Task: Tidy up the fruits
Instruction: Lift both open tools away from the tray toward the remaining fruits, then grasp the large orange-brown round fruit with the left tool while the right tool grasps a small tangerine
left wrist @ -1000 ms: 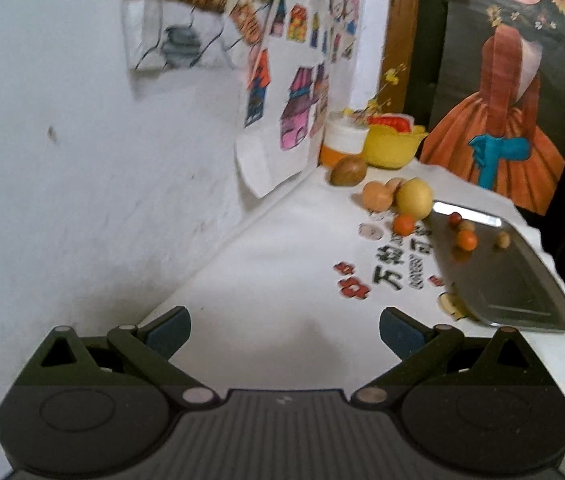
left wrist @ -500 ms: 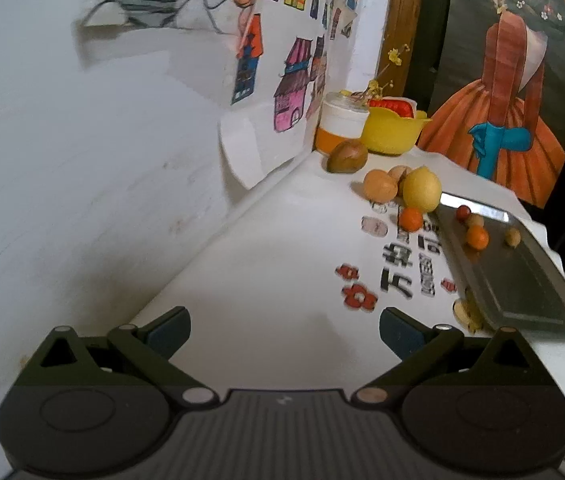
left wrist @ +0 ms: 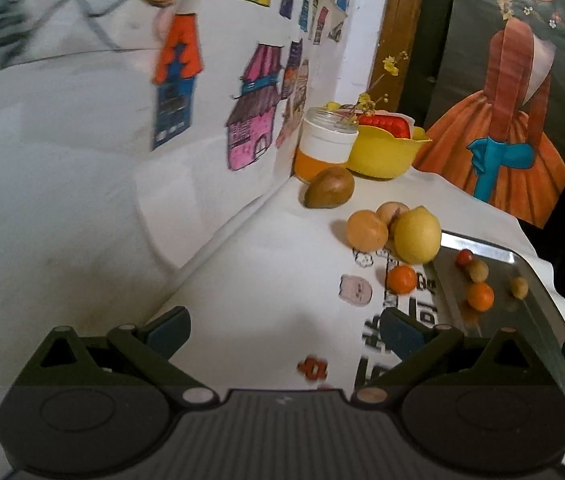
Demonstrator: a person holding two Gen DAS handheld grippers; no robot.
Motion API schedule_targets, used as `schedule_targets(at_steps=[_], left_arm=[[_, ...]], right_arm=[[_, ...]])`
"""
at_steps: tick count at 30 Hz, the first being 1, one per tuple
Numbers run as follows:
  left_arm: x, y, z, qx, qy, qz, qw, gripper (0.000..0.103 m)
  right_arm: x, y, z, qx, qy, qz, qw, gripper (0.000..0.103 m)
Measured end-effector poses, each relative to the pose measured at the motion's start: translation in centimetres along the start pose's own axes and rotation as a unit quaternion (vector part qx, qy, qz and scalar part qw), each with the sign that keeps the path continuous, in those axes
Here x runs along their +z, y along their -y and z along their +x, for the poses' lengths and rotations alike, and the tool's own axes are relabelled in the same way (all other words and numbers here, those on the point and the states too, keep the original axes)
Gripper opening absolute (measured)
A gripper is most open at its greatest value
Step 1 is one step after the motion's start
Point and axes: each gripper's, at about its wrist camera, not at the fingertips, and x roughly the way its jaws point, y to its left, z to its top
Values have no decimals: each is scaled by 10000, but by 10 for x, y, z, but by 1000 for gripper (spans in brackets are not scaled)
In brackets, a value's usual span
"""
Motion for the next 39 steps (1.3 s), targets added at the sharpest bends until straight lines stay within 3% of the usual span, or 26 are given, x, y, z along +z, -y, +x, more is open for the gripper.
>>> schedule_targets(at_steps=[10,17,23,34,39], left_arm=[[32,21,53,-256,97,237,9993,103],[42,30,89,-217,-36,424,9989,103],[44,30,110,-490,-237,344,9979,102],[52,42,134,-777,-320,518,9951,102],[53,44,140,-779,-253,487,9954,97]], right_arm=[[25,24,39,-107,466,-373,9982,102],[29,35,70,-37,326,-589,9977,102],[30,38,97,179,187,-585,9980,102],[33,48,133,376,-139,-354,9986,82],[37,58,142,513,-271,12,9983,75]])
